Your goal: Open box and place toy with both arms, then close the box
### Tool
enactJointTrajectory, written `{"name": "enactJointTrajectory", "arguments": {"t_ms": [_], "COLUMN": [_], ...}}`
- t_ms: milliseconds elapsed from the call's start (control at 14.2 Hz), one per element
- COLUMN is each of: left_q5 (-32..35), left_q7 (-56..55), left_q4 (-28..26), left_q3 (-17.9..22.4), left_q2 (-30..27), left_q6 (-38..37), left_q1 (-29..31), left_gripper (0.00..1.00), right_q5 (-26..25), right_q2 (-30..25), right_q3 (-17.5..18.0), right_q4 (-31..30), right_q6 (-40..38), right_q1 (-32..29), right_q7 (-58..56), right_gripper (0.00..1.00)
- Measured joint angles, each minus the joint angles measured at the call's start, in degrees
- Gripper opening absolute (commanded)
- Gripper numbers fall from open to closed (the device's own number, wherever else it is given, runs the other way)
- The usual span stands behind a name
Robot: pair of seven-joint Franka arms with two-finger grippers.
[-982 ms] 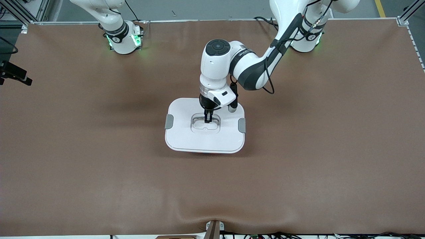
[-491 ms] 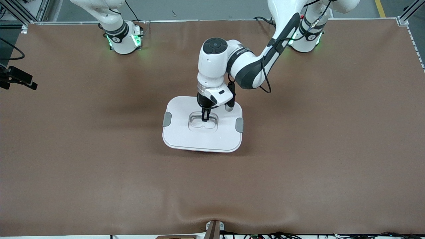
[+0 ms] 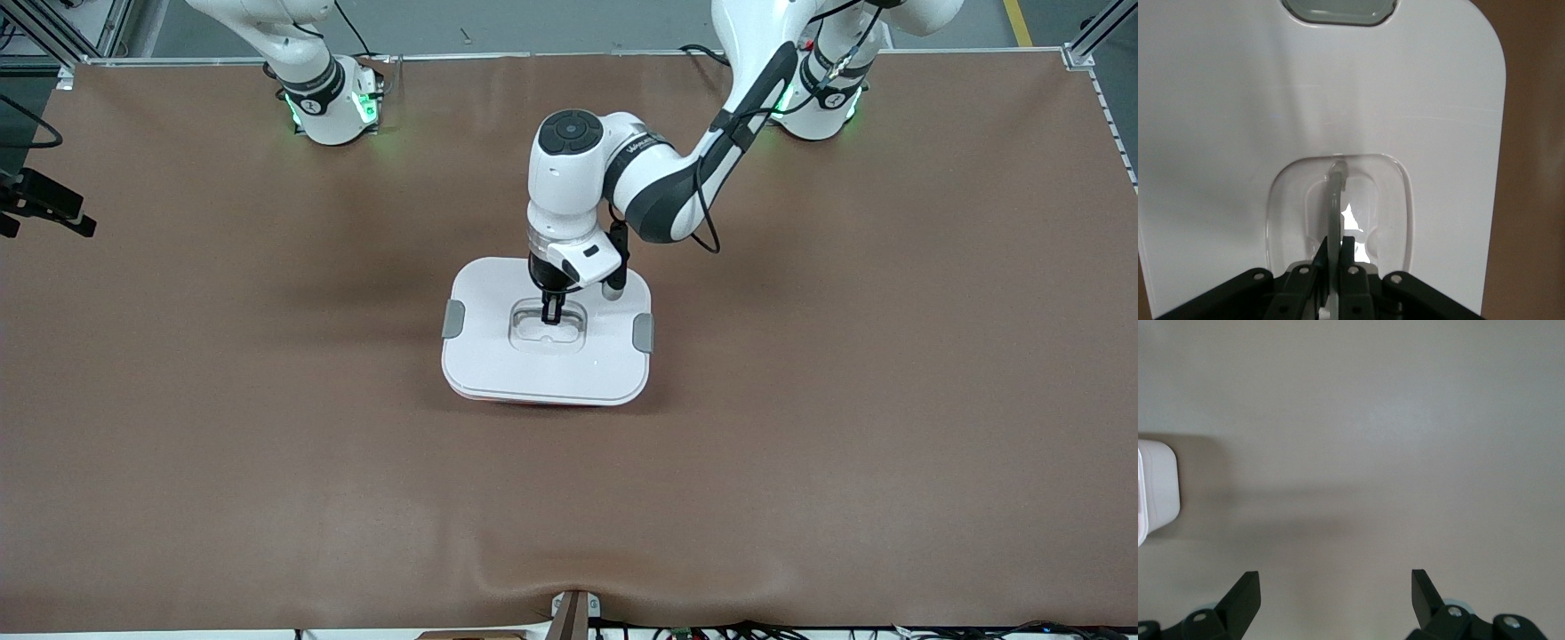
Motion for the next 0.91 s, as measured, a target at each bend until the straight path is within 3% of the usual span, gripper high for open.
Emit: {"name": "enactJointTrajectory", "arguments": {"t_ms": [912], "left_q5": [-0.04], "left_q7": [-1.90], "left_q4": [0.01], "left_q3": [0.02], "left_q2": [0.42], "left_q6": [-0.63], "left_q1": [0.05], "left_gripper": [0.00], "right_q5": [0.00], "right_q2": [0.81], "right_q3": [-0.15], "right_q4": [2.70], "right_q6": [-5.07], "right_q1": [3.45], "right_q7": [5.91], "right_gripper": [1.00]}}
